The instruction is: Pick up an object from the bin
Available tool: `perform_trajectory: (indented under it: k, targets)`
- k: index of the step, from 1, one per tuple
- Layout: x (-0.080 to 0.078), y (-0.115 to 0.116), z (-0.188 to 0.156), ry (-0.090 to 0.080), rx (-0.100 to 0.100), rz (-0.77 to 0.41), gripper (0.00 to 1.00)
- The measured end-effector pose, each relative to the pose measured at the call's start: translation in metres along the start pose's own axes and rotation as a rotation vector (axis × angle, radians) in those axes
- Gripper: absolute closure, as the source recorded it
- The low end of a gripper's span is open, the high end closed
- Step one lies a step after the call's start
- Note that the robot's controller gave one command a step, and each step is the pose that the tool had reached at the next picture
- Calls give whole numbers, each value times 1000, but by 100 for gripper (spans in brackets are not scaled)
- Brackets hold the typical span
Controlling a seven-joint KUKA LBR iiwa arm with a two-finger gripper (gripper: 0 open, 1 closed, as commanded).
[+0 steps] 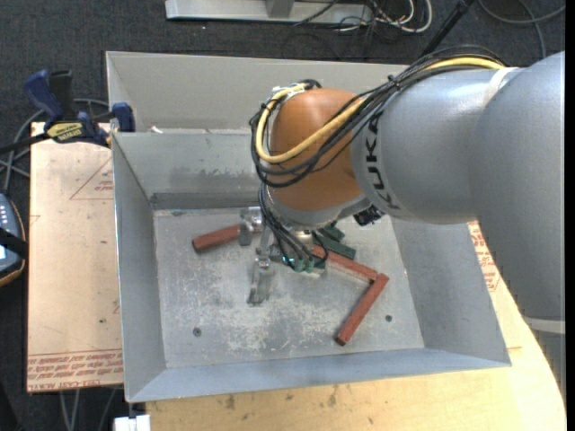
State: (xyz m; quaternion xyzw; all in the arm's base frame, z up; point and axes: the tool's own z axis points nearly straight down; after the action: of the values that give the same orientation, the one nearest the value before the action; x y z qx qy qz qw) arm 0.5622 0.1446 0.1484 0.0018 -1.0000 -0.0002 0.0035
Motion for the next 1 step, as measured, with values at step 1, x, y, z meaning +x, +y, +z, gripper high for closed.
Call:
perform_trajectory:
  k: [1]
  targets:
    - [-50, -28, 69, -7, 1, -81, 0]
